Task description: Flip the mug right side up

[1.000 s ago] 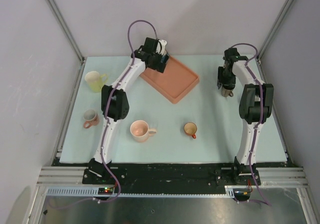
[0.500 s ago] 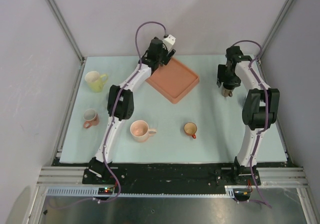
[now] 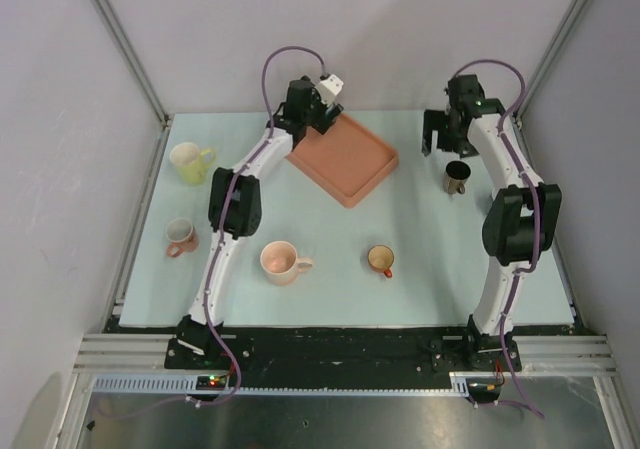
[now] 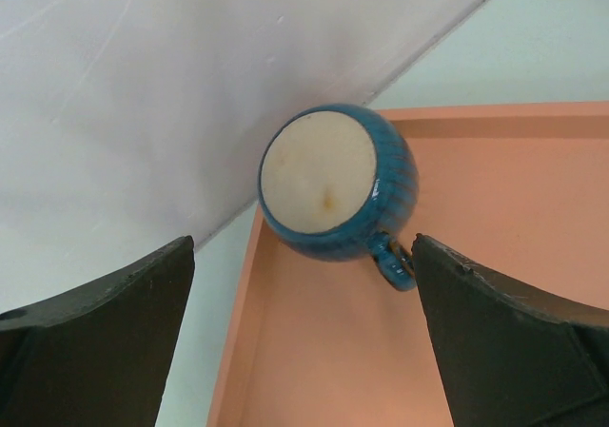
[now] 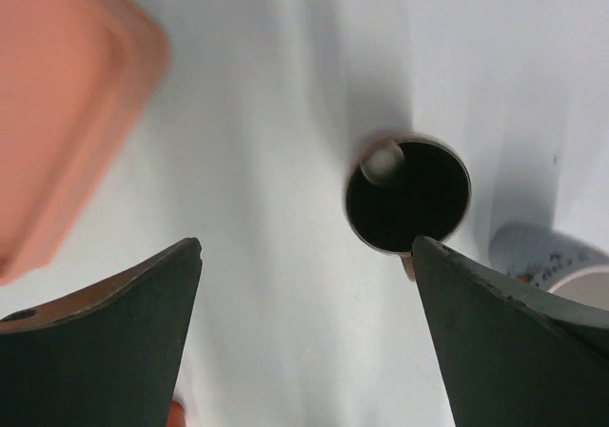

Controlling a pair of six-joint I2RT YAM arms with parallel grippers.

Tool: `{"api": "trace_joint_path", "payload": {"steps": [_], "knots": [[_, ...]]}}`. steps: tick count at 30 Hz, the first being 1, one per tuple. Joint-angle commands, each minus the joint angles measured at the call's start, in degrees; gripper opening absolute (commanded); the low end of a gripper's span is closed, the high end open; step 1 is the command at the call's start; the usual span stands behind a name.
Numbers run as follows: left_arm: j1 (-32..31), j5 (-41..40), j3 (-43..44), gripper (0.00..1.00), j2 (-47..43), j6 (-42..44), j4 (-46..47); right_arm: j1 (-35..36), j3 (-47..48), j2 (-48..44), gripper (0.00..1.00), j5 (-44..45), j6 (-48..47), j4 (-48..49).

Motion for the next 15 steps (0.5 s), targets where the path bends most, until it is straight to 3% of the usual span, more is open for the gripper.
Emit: {"api": "trace_joint_path", "payload": {"steps": [1, 4, 7, 12, 15], "knots": [[1.65, 2.93, -0.40, 1.00, -6.56, -6.67, -0.55, 2.44, 10.64, -0.92, 0.99, -5.02, 1.37, 2.46], [2.63, 2.92, -0.84, 1.00, -7.64, -10.44, -1.04, 4.36, 12.67, -0.59, 0.99, -11.47, 2.64, 8.51], [3.89, 3.67, -1.78, 1.00, -10.47, -13.75, -3.21, 6.18, 11.85, 0.92, 0.99, -22.36, 8.68, 22.01], [6.40, 9.05, -4.46, 1.00, -14.92, -17.44, -8.18, 8.28, 9.11, 8.31, 0.99, -32.61, 31.80, 56.93], [7.60, 9.83, -6.63, 1.00, -16.89, -19.77, -10.63, 9.79, 15.20, 18.66, 0.97, -33.07, 46.16, 67.76]]}}
